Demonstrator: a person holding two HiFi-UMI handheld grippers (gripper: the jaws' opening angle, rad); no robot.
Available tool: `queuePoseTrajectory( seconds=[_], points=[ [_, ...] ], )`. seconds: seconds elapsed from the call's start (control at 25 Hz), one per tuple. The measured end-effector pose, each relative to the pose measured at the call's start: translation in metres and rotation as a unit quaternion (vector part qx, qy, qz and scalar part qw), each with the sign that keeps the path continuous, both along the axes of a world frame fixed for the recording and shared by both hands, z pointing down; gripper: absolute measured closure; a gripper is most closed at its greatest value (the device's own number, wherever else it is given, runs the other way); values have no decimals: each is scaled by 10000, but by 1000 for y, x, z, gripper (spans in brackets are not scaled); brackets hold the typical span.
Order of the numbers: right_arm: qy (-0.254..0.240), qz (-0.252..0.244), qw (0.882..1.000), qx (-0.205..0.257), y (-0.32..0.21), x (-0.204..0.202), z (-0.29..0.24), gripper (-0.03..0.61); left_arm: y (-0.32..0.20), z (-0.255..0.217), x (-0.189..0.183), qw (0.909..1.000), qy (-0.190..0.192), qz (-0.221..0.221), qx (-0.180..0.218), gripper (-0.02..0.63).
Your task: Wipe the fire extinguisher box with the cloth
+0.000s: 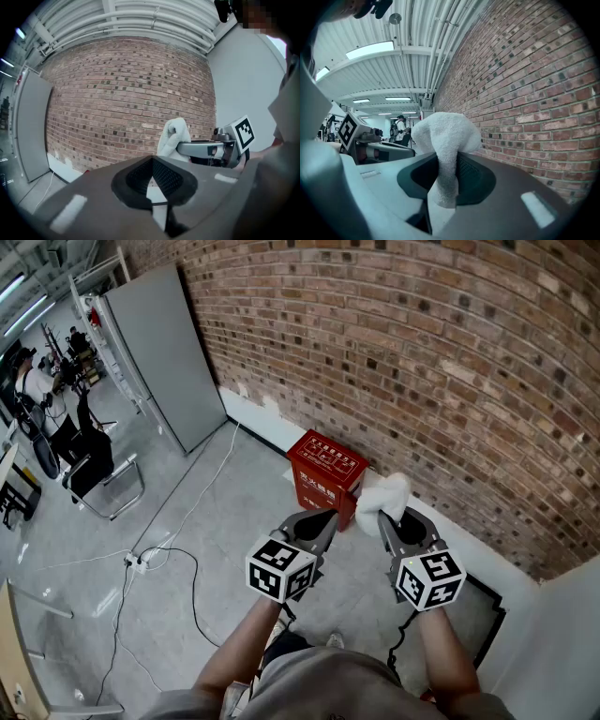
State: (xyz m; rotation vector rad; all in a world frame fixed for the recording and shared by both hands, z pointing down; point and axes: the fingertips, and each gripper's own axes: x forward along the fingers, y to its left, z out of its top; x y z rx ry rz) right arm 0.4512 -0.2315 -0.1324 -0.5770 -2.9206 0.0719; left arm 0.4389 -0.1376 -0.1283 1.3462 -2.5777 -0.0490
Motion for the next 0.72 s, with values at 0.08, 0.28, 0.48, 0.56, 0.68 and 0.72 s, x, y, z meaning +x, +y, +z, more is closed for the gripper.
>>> queuePoseTrajectory(
  seconds=[0.08, 0.28, 0.48, 0.56, 0.68, 0.72],
  points=[
    [-6, 1, 10000, -32, -1, 0, -2, 460, 0, 0, -1, 10000, 25, -14, -7, 614],
    [-32, -20, 10000, -63, -1, 1, -1, 457, 0, 4, 1, 10000, 55, -33, -6, 614],
    [-19, -18, 10000, -60, -6, 0, 2, 457, -5, 5, -1, 10000, 47, -51, 3, 614],
    [-5, -15, 10000, -86, -7, -1, 3, 457, -4, 6, -2, 10000, 64, -75, -8, 614],
    [30, -3, 9999, -137, -11, -4, 4, 457, -5, 7, -3, 9999, 96, -109, -38, 614],
    [47, 2, 9999, -163, -13, -4, 5, 457, -5, 8, -4, 9999, 106, -123, -53, 614]
  ],
)
